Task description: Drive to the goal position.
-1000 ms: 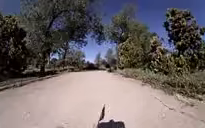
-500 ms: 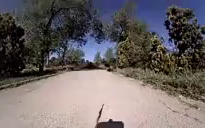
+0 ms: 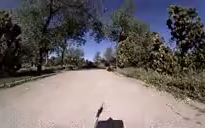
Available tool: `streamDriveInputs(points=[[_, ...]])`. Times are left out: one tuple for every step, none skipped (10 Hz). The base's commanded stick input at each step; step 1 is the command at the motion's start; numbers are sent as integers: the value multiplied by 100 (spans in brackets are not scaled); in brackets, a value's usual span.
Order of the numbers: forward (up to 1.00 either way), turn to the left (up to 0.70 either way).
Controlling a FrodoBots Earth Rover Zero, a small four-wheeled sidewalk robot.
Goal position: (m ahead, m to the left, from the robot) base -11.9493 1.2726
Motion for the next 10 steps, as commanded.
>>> streamDriveInputs(points=[[100, 38], [100, 28], [100, 19], [100, 10], [100, 4], [100, 4], [100, 4], [100, 4], [100, 4], [100, 4]])
